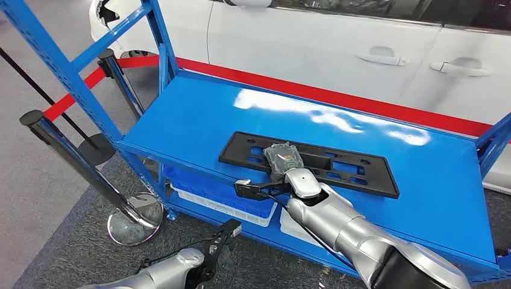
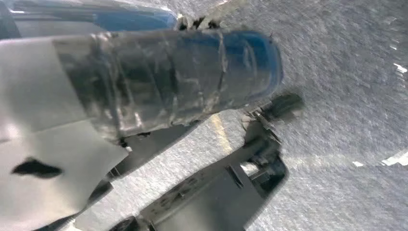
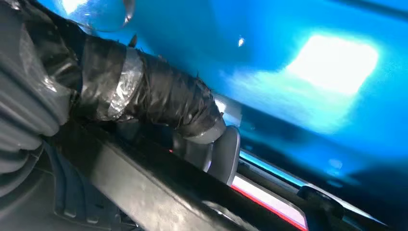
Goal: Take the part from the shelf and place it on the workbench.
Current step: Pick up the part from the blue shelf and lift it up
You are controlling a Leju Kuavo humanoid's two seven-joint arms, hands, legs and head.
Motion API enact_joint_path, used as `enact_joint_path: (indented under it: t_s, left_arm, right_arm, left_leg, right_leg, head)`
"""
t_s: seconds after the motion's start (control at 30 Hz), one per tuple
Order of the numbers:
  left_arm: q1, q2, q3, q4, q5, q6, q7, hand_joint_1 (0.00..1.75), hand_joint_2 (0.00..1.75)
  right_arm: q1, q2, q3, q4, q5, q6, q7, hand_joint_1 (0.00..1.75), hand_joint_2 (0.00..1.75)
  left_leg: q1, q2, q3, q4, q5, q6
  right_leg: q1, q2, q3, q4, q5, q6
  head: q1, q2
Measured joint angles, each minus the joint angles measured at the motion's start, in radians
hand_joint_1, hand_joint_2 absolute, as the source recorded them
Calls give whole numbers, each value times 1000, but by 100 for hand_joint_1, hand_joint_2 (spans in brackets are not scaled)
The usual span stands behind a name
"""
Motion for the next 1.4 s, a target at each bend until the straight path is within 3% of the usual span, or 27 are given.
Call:
enact_joint_path:
  t_s: [0.13, 0.17, 0.23, 0.3, 0.33, 0.37, 0.4, 0.47, 0.57, 0.63, 0.7, 0.77, 0.8, 0.83, 0.87, 0.93, 1.0, 1.1, 1.17, 1.27, 1.3, 1.33, 1.37, 1.4]
  left_arm:
    - [-1, 0, 0, 0, 6, -22, -38, 0, 0]
    - [-2, 0, -1, 0, 5, -26, -45, 0, 0]
    - [-2, 0, -2, 0, 0, -28, -55, 0, 0]
    - [-1, 0, -4, 0, -4, -28, -58, 0, 0]
    - [0, 0, -4, 0, -6, -28, -58, 0, 0]
    - [0, 0, -4, 0, -6, -28, -59, 0, 0]
    - [-1, 0, -5, 0, -6, -27, -60, 0, 0]
    - [-4, 0, -5, 0, -7, -27, -62, 0, 0]
    - [-8, 0, -5, 0, -10, -21, -63, 0, 0]
    - [-8, 0, -5, 0, -15, -9, -63, 0, 0]
    - [-10, -1, -5, 0, -19, 4, -63, 0, 0]
    - [-9, -2, -5, 0, -21, 15, -63, 0, 0]
    - [-7, -2, -5, 0, -21, 20, -63, 0, 0]
    - [-4, -2, -5, 0, -21, 25, -64, 0, 0]
    - [-2, -2, -6, 0, -21, 30, -64, 0, 0]
    - [0, -2, -6, 0, -21, 38, -66, 0, 0]
    - [0, -1, -6, 0, -21, 47, -68, 0, 0]
    - [3, 0, -6, 0, -21, 65, -69, 0, 0]
    - [6, 0, -6, 0, -19, 77, -70, 0, 0]
    - [11, 0, -6, 0, -12, 95, -79, 0, 0]
    - [14, 1, -6, 0, -10, 101, -84, 0, 0]
    - [18, 2, -6, 0, -8, 105, -87, 0, 0]
    - [22, 3, -6, 0, -7, 107, -90, 0, 44]
    - [24, 4, -6, 0, -6, 109, -92, 0, 87]
  right_arm:
    - [0, 1, 0, 0, 4, 0, -4, 168, 175]
    - [0, 1, 0, 0, 6, -1, -5, 168, 175]
    - [1, 2, 0, 0, 12, -4, -11, 168, 175]
    - [4, 2, 0, 0, 17, -7, -18, 168, 175]
    - [5, 2, 0, 0, 18, -8, -19, 168, 175]
    - [5, 2, 0, 0, 18, -9, -20, 167, 175]
    - [5, 2, 0, 0, 18, -10, -20, 167, 175]
    - [5, 2, 0, 0, 18, -12, -20, 164, 175]
    - [5, 3, 0, 0, 18, -25, -23, 145, 175]
    - [6, 3, 0, 0, 19, -51, -32, 145, 175]
    - [5, 3, 0, -3, 24, -94, -45, 150, 175]
    - [3, 5, 0, -11, 34, -152, -62, 152, 175]
    - [2, 6, 0, -17, 39, -188, -73, 153, 175]
    - [0, 7, 0, -24, 43, -224, -83, 155, 175]
    - [-5, 9, 0, -34, 47, -257, -92, 157, 175]
    - [-21, 16, 0, -58, 52, -311, -106, 160, 175]
    - [-39, 26, 0, -87, 55, -353, -117, 161, 175]
    - [-49, 32, 0, -147, 73, -395, -123, 163, 175]
    - [-48, 30, 0, -217, 100, -408, -108, 162, 175]
    - [-41, 23, 0, -364, 167, -414, -70, 162, 175]
    - [-35, 19, -1, -415, 191, -415, -59, 161, 175]
    - [-26, 15, -1, -461, 210, -415, -49, 160, 175]
    - [-16, 12, -1, -501, 224, -415, -41, 159, 175]
    - [-9, 7, -1, -541, 233, -415, -36, 158, 175]
  left_leg:
    - [3, 1, -7, 17, -15, -11]
    - [4, 1, -22, 53, -37, -16]
    - [6, 2, -80, 177, -98, -25]
    - [7, 2, -129, 276, -126, -27]
    - [7, 2, -130, 273, -111, -26]
    - [7, 2, -111, 230, -79, -22]
    - [7, 2, -79, 160, -41, -17]
    - [2, 2, -19, 34, 3, -8]
    - [-5, 1, 0, -10, 7, 1]
    - [1, 2, 6, -24, 17, 10]
    - [6, 3, 11, -36, 25, 18]
    - [6, 3, 9, -34, 25, 22]
    - [6, 3, 8, -32, 24, 23]
    - [6, 3, 7, -29, 22, 23]
    - [6, 2, 7, -24, 19, 22]
    - [7, 1, 5, -11, 9, 15]
    - [3, 1, -3, 5, 0, 5]
    - [2, 1, -9, 9, -4, -5]
    - [4, 2, -21, 40, -28, -12]
    - [6, 2, -102, 214, -111, -22]
    - [6, 2, -132, 270, -125, -24]
    - [7, 2, -149, 297, -122, -24]
    - [6, 2, -147, 282, -97, -23]
    - [6, 2, -126, 226, -56, -20]
  right_leg:
    - [-2, -1, 2, -5, 3, -16]
    - [-4, -2, 4, -7, 4, -20]
    - [-4, -4, 4, -8, 3, -25]
    - [-3, -5, 4, -7, 3, -26]
    - [-2, -5, 5, -7, 3, -26]
    - [-2, -4, 6, -7, 2, -26]
    - [-2, -4, 7, -7, 2, -26]
    - [0, -2, 7, -8, 3, -22]
    - [1, -1, 5, -16, 10, -7]
    - [1, -2, 1, -12, 4, 4]
    - [2, -2, -31, 56, -39, 11]
    - [3, -3, -93, 192, -100, 15]
    - [2, -3, -118, 244, -114, 16]
    - [1, -3, -127, 262, -110, 17]
    - [0, -3, -114, 236, -87, 17]
    - [-4, -3, -49, 108, -27, 17]
    - [-3, -2, -4, 19, -6, 10]
    - [-1, 0, 1, 7, -10, -7]
    - [-4, 0, 2, 4, -9, -18]
    - [-5, 0, 4, 2, -10, -28]
    - [-4, 0, 6, 3, -11, -30]
    - [-3, 0, 8, 3, -13, -31]
    - [-3, 1, 12, 3, -16, -31]
    - [-3, 1, 17, 3, -19, -31]
  head:
    - [-1, 0]
    - [-4, 0]
    - [-9, 0]
    - [-9, 0]
    - [-9, 0]
    - [-9, 0]
    - [-9, 0]
    - [-9, 0]
    - [-9, 0]
    - [-7, 0]
    - [-3, 0]
    - [1, 0]
    - [1, 0]
    - [2, 0]
    - [2, 0]
    - [2, 0]
    - [2, 0]
    - [2, 0]
    - [0, 0]
    - [-4, 0]
    - [-4, 0]
    - [-4, 0]
    - [-4, 0]
    - [-4, 0]
